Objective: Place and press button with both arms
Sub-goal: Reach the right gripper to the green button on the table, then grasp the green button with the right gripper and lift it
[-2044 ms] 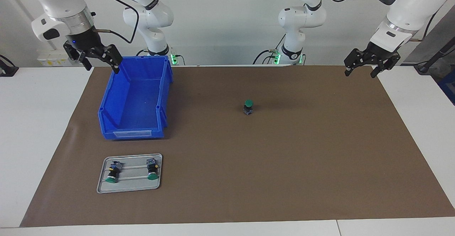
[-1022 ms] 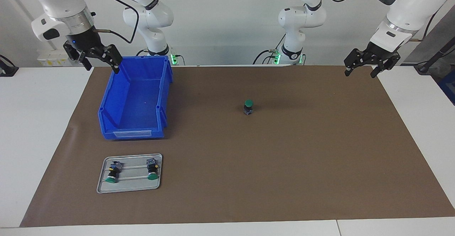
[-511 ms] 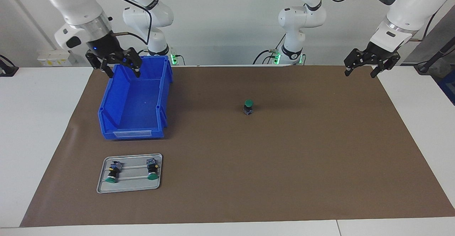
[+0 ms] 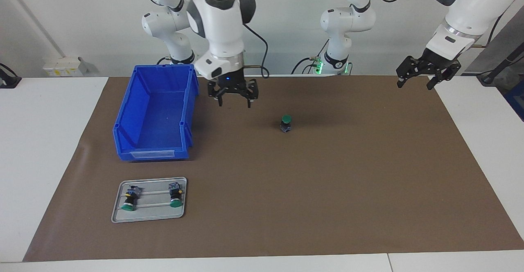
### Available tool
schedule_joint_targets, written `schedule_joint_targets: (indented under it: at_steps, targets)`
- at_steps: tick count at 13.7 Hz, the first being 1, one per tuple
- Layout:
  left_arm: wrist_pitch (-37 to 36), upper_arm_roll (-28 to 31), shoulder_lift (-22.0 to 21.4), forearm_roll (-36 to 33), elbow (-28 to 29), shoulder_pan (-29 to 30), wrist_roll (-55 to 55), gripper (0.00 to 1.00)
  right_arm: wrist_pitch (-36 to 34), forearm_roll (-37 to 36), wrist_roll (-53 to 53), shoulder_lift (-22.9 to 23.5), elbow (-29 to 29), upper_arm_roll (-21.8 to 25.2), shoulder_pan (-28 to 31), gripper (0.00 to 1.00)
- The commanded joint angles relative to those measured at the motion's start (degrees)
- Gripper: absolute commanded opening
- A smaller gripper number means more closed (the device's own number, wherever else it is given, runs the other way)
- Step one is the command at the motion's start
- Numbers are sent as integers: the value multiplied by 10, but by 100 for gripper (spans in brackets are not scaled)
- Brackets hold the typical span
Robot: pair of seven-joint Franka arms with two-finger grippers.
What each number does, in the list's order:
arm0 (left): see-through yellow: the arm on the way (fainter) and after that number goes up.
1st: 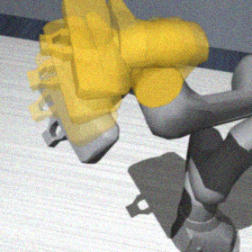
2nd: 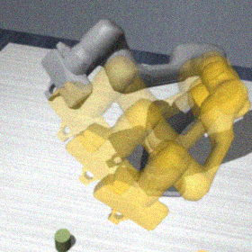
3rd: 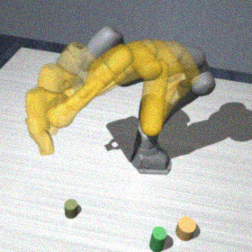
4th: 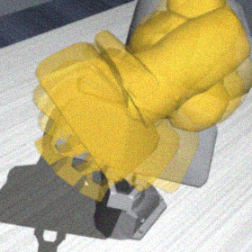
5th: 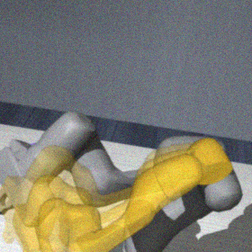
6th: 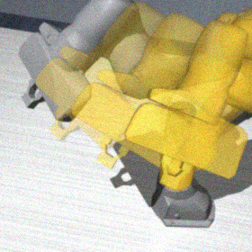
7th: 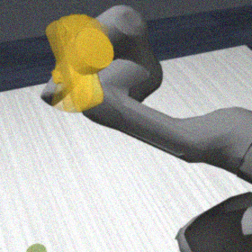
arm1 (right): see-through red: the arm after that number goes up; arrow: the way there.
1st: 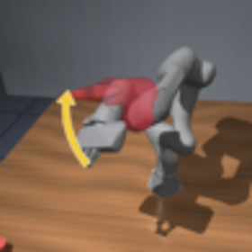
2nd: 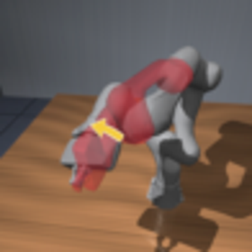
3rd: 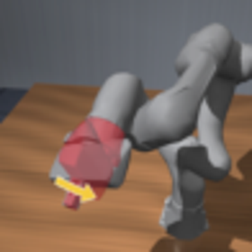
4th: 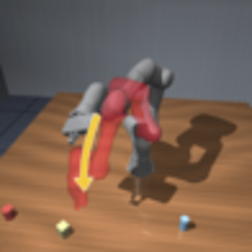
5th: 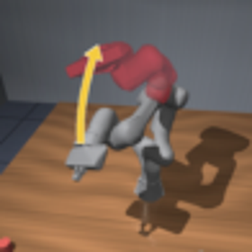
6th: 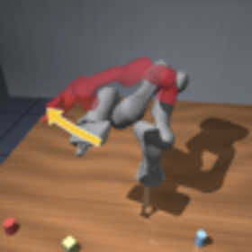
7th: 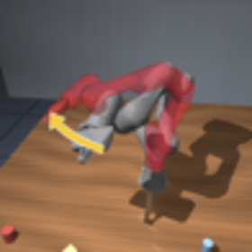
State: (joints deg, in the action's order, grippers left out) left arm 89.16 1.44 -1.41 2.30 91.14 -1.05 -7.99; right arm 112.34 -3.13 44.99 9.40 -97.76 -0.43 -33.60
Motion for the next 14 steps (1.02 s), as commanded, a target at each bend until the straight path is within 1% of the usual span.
schedule_joint_targets:
  at_steps: [1, 3, 5, 6, 8, 10, 14]
  targets:
    - [1, -4, -16, -8, 17, 3, -1, 100, 53, -21, 95, 71, 16, 3, -58, 100]
    - [1, -4, -16, -9, 17, 3, -1, 100, 81, -24, 147, 123, 46, 3, -95, 100]
    - [1, -4, -16, -9, 17, 3, -1, 100, 89, -55, 185, 190, 79, 3, -139, 100]
    - [1, -4, -16, -9, 17, 3, -1, 100, 115, -70, 192, 203, 82, 3, -139, 100]
    - [1, -4, -16, -8, 17, 3, -1, 100, 119, -71, 188, 205, 73, 3, -139, 100]
    - [1, -4, -16, -8, 17, 3, -1, 100, 118, -72, 186, 200, 51, 3, -145, 100]
    - [1, -4, -16, -8, 17, 3, -1, 100, 118, -73, 182, 197, 38, 3, -150, 100]
